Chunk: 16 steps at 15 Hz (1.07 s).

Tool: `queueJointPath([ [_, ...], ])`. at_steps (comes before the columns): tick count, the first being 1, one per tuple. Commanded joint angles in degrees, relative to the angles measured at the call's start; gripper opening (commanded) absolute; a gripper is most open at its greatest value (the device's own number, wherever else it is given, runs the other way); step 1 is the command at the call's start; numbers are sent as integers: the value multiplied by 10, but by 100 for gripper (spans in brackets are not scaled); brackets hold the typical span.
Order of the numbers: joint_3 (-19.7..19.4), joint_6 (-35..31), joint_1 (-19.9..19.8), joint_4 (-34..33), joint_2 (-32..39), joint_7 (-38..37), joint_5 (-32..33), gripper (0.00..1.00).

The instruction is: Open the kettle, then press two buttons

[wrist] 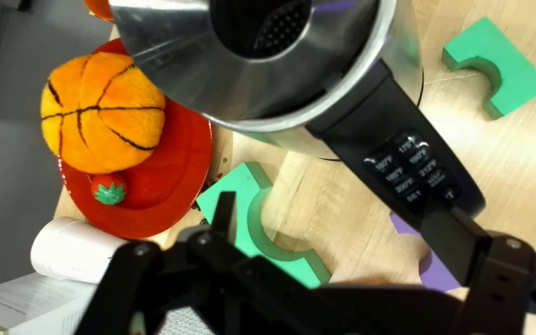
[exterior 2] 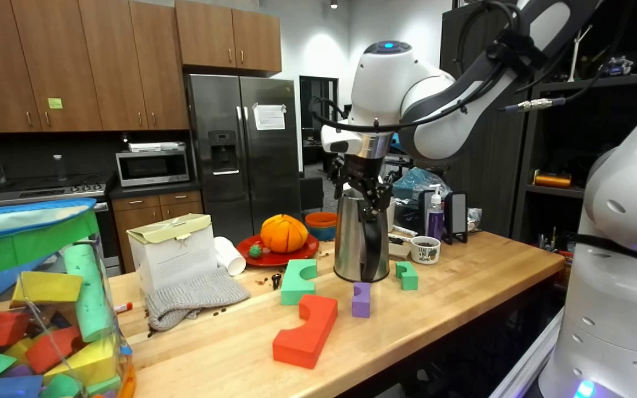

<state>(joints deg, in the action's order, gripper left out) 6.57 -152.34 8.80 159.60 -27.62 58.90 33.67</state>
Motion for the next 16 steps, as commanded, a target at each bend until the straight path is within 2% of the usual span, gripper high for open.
queueJointPath([
  [1, -2, -28, -14, -1, 16, -13, 28, 100],
  [16, -27, -40, -9, -3, 41, 5, 7, 100],
])
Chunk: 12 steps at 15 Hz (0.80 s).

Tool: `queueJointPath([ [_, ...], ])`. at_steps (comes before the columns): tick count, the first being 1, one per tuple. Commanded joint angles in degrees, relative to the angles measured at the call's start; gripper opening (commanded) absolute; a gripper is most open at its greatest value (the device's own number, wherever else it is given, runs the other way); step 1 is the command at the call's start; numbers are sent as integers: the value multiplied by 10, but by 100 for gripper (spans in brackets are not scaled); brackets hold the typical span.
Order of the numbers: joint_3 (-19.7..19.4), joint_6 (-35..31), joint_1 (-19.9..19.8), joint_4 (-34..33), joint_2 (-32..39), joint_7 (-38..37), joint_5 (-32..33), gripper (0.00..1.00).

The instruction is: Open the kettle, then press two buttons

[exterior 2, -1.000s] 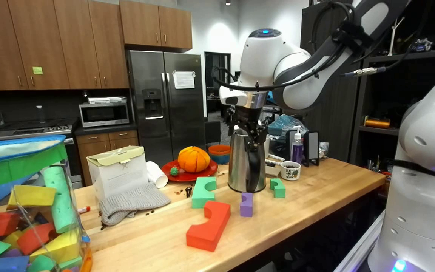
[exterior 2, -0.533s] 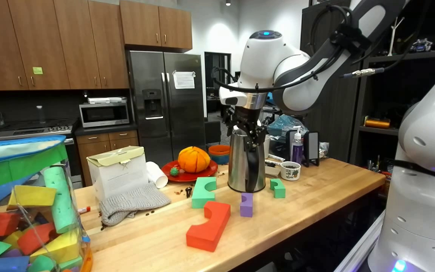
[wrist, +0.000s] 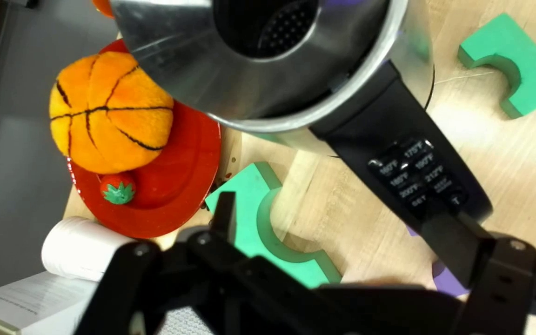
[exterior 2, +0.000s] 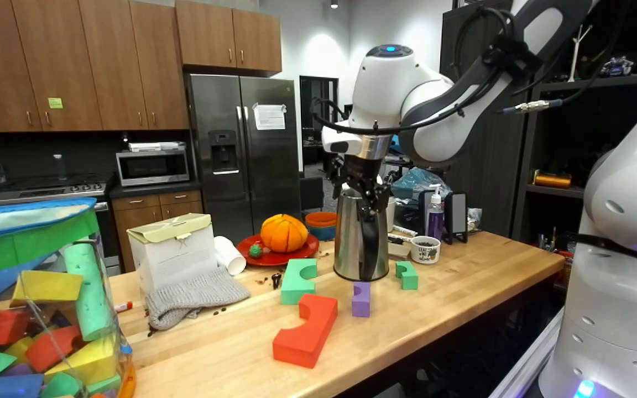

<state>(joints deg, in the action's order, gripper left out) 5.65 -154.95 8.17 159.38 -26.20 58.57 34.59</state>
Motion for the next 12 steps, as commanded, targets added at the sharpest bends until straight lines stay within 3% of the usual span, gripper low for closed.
queueJointPath([
  [1, -21, -15, -3, -2, 31, 10, -3, 100],
  [7, -47, -37, 2, 5, 36, 31, -18, 100],
  [12, -36, -14, 17, 1, 8, 53, -45, 100],
])
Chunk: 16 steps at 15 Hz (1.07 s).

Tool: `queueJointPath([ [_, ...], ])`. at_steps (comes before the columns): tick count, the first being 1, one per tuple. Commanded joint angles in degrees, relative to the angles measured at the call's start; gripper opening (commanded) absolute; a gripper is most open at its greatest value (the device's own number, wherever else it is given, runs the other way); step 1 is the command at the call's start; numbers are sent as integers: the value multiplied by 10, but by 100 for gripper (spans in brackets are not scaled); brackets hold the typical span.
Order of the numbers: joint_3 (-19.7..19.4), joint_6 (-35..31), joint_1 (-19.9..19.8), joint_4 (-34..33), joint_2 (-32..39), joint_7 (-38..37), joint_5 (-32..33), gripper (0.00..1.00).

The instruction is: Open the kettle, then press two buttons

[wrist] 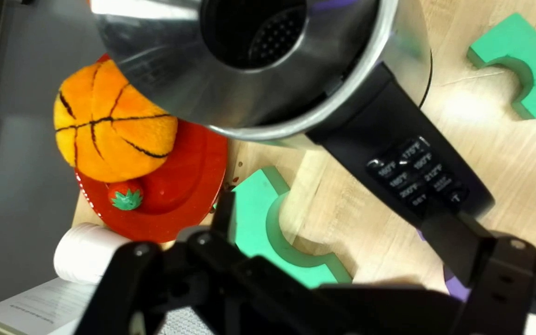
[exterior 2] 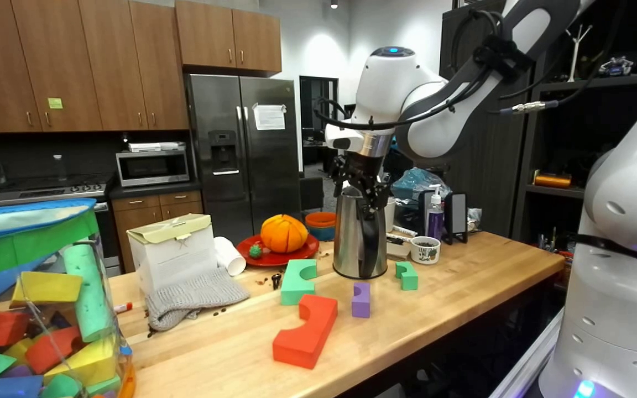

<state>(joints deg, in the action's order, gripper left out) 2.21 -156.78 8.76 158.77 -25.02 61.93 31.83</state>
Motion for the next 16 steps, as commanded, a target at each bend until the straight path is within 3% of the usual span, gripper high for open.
queueJointPath([
  [1, 1, 8, 12, 6, -7, 23, -21, 100],
  [12, 64, 71, 15, 7, -108, -3, 8, 100],
  [16, 59, 78, 9, 5, -136, -6, 26, 100],
])
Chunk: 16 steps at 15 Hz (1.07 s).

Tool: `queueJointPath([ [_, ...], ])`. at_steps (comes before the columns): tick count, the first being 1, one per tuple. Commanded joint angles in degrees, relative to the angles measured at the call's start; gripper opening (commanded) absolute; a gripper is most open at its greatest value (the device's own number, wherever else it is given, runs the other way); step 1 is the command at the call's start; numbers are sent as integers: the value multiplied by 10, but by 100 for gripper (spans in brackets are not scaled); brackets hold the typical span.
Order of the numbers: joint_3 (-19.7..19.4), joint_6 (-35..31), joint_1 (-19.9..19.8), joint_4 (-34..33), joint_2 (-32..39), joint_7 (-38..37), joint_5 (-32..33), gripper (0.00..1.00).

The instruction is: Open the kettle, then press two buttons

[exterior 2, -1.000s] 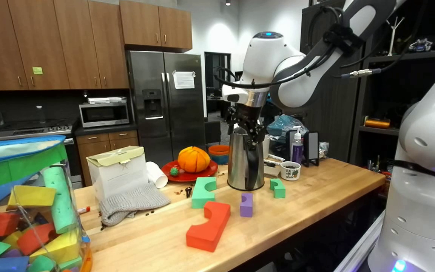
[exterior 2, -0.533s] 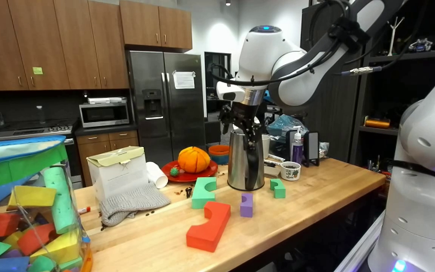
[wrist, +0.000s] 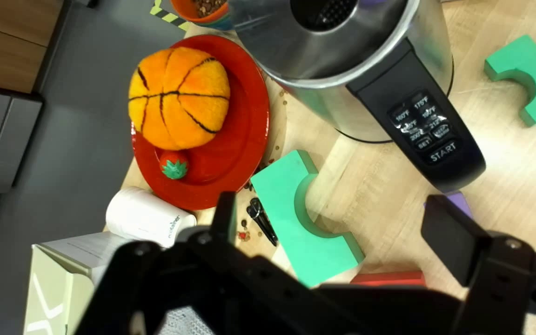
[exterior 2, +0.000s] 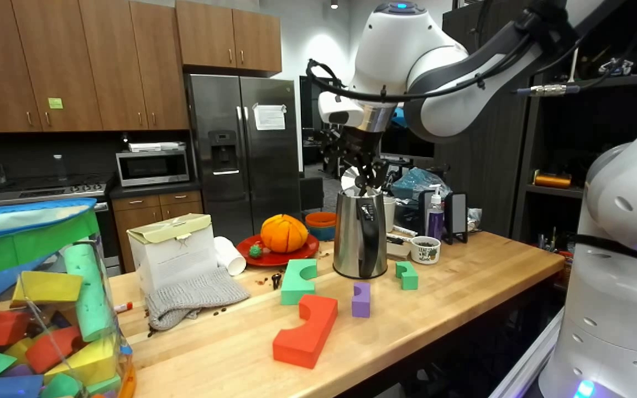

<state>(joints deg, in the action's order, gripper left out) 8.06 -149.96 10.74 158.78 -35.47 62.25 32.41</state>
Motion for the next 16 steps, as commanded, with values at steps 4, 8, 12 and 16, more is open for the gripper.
queueJointPath([
  [4, -17, 0, -19, 1, -17, 1, 25, 100],
  [8, -23, -13, -35, 1, 12, -2, 39, 100],
  [12, -28, -23, -48, 2, 40, -6, 68, 100],
  [16, -33, -37, -53, 2, 66, -10, 84, 100],
])
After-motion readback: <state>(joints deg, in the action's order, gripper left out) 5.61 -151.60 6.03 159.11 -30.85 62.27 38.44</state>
